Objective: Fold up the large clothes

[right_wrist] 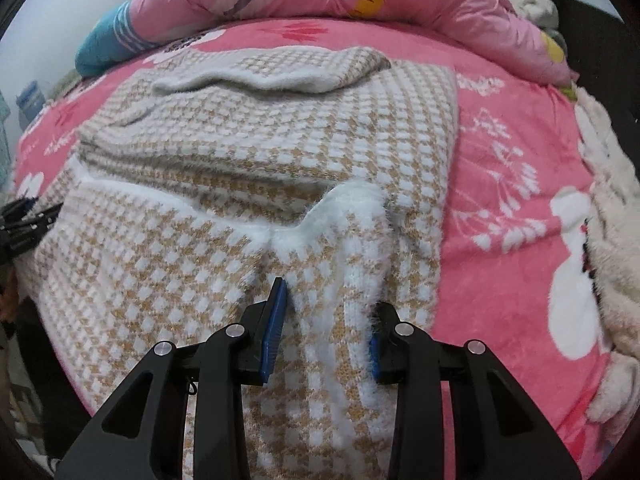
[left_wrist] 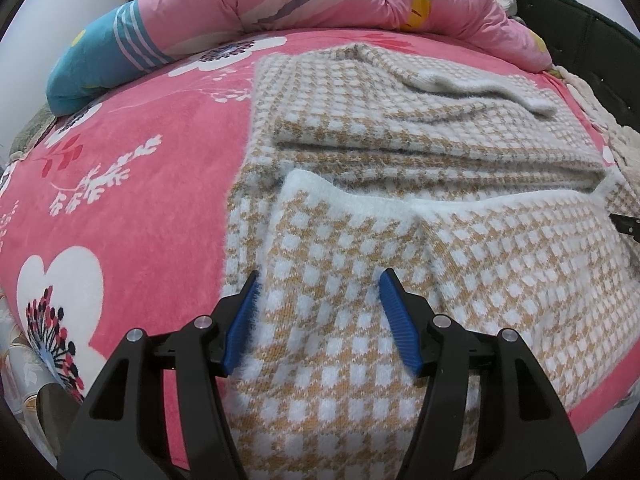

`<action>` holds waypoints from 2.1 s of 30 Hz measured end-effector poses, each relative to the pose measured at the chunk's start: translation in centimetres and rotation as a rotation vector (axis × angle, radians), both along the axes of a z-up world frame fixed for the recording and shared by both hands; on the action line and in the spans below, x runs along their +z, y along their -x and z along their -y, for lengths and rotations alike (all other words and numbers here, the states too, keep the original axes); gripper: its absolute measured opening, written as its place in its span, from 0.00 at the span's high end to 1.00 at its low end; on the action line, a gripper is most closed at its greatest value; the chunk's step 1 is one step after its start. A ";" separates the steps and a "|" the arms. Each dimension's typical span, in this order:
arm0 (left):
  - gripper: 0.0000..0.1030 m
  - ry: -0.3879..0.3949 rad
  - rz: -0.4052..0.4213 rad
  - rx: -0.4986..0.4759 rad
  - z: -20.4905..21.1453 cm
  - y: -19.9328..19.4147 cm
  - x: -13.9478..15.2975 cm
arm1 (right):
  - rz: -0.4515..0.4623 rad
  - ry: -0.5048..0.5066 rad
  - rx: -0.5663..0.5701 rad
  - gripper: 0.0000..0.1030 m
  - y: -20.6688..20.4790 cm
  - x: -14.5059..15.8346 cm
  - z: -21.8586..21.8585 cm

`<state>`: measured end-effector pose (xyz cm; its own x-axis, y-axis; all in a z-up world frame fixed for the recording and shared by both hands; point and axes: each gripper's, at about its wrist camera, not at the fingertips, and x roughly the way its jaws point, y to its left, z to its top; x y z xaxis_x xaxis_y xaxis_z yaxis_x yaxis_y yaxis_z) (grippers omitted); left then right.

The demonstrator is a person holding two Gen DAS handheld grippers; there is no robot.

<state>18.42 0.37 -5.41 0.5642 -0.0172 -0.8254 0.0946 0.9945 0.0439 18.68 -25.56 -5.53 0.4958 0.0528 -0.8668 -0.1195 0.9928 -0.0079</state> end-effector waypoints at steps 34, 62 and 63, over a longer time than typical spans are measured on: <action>0.93 -0.118 0.385 0.008 1.6 3.7 13.7 | 0.465 0.045 0.005 0.93 5.7 13.1 1.1; 0.62 -0.182 0.052 0.014 1.1 -27.5 1.3 | 0.053 -0.211 -0.161 0.74 -25.8 1.4 9.3; 0.56 -0.168 0.056 0.023 0.8 -27.5 1.4 | 0.039 -0.283 -0.202 0.60 -25.8 1.0 10.8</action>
